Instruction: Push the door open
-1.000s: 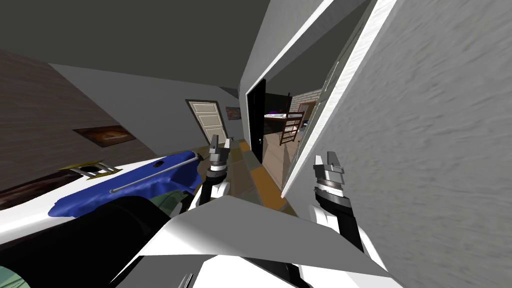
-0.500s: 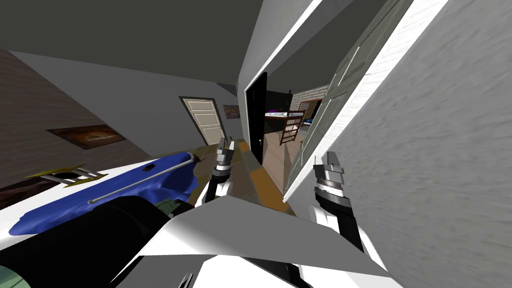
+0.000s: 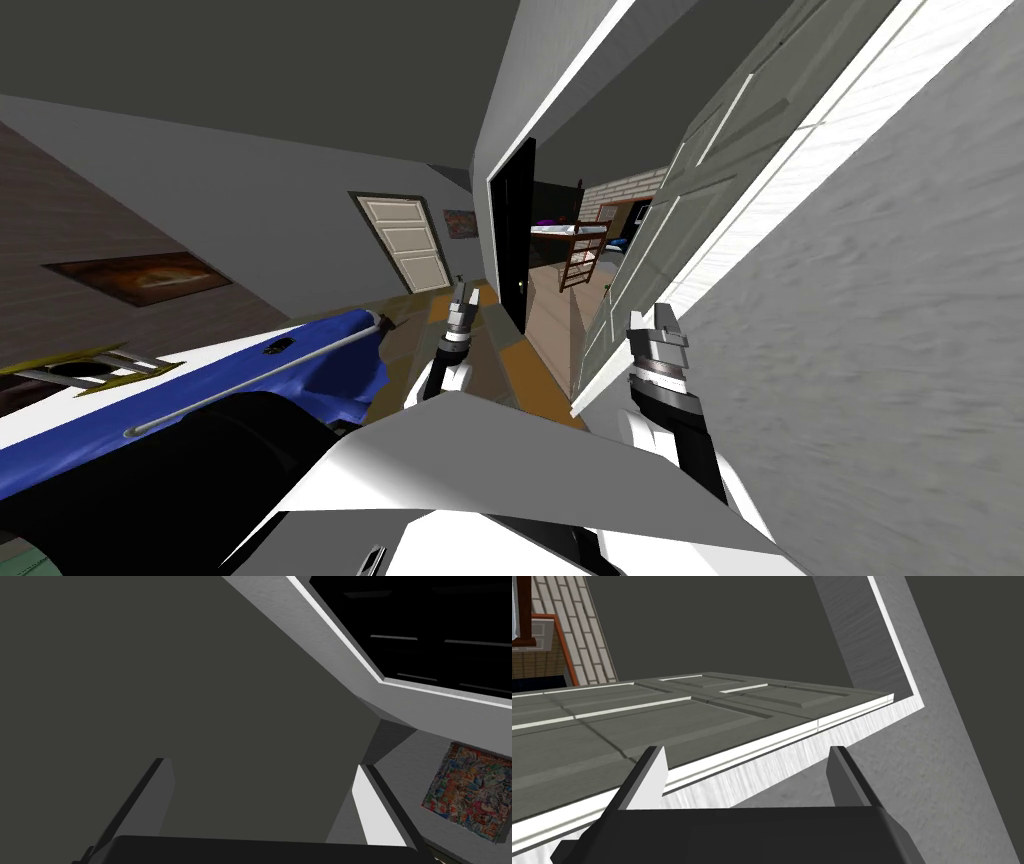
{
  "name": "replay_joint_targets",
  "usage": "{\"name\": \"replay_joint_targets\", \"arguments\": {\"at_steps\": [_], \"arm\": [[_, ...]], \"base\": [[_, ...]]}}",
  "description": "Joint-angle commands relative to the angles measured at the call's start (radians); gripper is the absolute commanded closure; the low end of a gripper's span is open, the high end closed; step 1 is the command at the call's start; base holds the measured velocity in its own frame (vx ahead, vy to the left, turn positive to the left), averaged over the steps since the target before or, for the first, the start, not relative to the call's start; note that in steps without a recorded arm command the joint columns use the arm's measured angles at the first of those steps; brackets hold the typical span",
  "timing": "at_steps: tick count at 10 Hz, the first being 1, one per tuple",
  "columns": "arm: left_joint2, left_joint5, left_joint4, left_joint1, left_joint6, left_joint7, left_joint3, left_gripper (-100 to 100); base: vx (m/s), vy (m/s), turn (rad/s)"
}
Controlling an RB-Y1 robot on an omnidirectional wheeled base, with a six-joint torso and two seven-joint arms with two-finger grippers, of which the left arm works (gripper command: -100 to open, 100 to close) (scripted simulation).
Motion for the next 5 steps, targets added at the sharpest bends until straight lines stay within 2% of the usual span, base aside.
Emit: {"name": "replay_joint_targets", "arguments": {"at_steps": [1, 5], "arm": [[0.006, -0.001, 0.033, -0.014, -0.004, 0.009, -0.002, -100], [0.012, -0.012, 0.105, -0.040, -0.014, 0.022, -0.022, -100]], "base": [[0.093, 0.065, -0.018], [0.082, 0.047, -0.021]]}}
